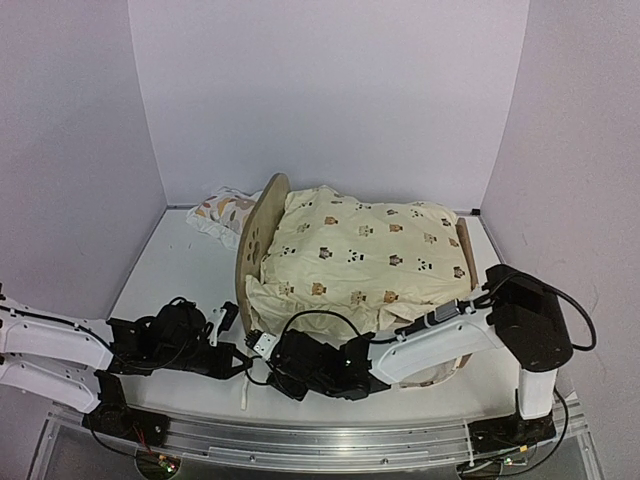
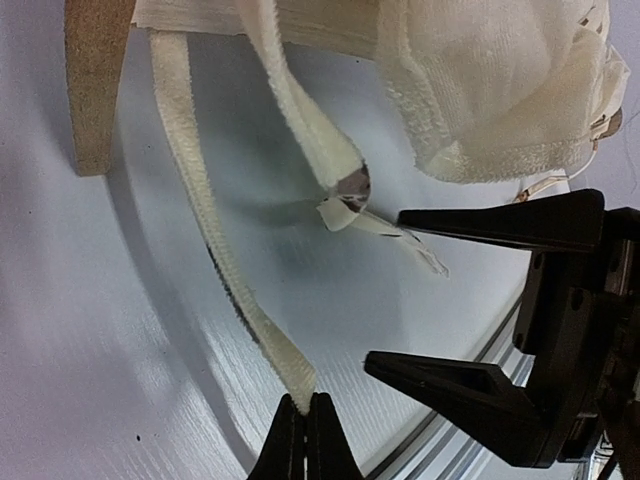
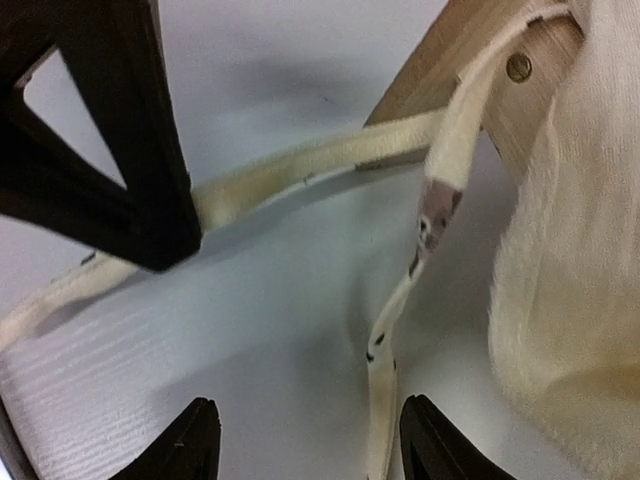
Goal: Set up the pet bed
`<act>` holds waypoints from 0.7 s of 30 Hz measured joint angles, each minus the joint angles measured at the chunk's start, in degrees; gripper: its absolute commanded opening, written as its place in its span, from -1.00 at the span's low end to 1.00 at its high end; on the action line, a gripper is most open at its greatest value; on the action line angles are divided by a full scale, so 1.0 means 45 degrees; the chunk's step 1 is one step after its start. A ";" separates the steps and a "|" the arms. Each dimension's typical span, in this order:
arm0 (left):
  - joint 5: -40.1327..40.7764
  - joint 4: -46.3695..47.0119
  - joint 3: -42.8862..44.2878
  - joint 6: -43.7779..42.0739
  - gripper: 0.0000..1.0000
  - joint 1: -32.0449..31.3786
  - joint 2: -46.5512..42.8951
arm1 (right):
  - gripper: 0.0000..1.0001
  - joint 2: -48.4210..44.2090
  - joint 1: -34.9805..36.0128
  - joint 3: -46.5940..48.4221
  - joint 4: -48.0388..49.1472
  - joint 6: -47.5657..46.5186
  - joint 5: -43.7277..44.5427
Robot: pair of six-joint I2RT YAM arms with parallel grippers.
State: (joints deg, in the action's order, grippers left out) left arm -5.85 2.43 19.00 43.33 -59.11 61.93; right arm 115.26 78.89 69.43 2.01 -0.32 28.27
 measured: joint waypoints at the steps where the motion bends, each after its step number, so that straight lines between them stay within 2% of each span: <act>1: -0.0002 -0.0003 0.0000 0.0000 -1.00 0.0000 -0.0026 | 0.15 0.0204 -0.0075 0.0150 0.0261 -0.0076 -0.0002; 8: 0.0000 -0.0008 -0.0005 0.0000 -1.00 0.0000 -0.0241 | 0.03 0.1198 -0.0631 0.0772 0.1375 -0.0364 0.0021; 11: 0.0000 -0.0008 -0.0005 0.0000 -1.00 0.0000 -0.0389 | -0.20 0.1537 -0.0786 0.1120 0.1676 -0.0649 0.0141; 13: 0.0000 -0.0008 -0.0005 0.0000 -1.00 0.0000 -0.0452 | -0.45 0.1778 -0.0808 0.1378 0.1873 -0.0905 0.0229; 16: 0.0005 -0.0019 -0.0006 0.0000 -1.00 0.0000 -0.0536 | -0.92 0.1995 -0.0801 0.1574 0.2021 -0.1141 0.0369; 17: 0.0005 -0.0030 -0.0010 0.0000 -1.00 0.0000 -0.0574 | -0.99 0.2008 -0.0800 0.1578 0.2037 -0.1227 0.0366; 21: 0.0018 -0.0208 -0.0019 -0.0003 -1.00 0.0000 -0.0817 | -1.00 0.2008 -0.0797 0.1578 0.2073 -0.1098 0.0012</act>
State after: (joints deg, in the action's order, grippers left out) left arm -5.77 1.49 18.92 43.32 -59.11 58.26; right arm 124.29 75.30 76.53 11.34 -5.26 28.33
